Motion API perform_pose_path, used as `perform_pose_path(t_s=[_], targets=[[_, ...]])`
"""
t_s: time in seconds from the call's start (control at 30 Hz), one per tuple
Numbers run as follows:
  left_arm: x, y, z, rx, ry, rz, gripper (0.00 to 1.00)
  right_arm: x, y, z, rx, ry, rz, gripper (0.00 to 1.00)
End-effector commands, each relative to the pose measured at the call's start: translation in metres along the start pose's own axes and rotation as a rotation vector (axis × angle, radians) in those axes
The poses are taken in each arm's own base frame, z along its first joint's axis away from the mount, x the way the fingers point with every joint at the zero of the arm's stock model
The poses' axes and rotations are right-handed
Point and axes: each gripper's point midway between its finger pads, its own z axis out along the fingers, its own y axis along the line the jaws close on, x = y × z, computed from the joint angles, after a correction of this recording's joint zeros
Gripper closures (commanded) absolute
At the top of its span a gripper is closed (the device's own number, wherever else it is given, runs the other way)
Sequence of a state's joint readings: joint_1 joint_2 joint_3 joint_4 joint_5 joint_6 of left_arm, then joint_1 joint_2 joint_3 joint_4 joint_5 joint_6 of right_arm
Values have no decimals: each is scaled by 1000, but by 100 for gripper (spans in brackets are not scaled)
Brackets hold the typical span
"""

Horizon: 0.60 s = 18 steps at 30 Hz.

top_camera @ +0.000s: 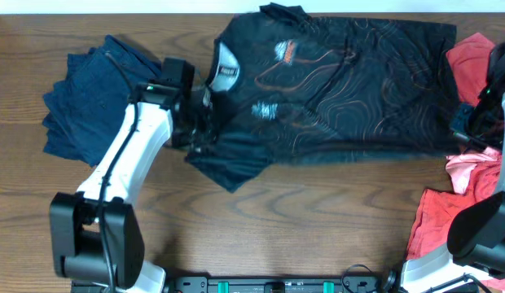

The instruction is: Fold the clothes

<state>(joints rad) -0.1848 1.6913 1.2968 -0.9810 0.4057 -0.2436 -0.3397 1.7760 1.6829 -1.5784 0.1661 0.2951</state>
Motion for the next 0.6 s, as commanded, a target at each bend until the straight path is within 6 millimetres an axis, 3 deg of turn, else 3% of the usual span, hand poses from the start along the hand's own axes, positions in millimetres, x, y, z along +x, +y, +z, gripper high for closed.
perform_pose_path(t_s=[0.0,0.2,0.57], targets=[[20,17,-8,-70,55,15,94,12,-3,17,7,63,0,99],[51,29,-39,-155,72,3,94,38,-6,42,28,134,-8,99],[115,31,-88,-137,-22,-20,94,75,-19,29,-7,25,34,99]])
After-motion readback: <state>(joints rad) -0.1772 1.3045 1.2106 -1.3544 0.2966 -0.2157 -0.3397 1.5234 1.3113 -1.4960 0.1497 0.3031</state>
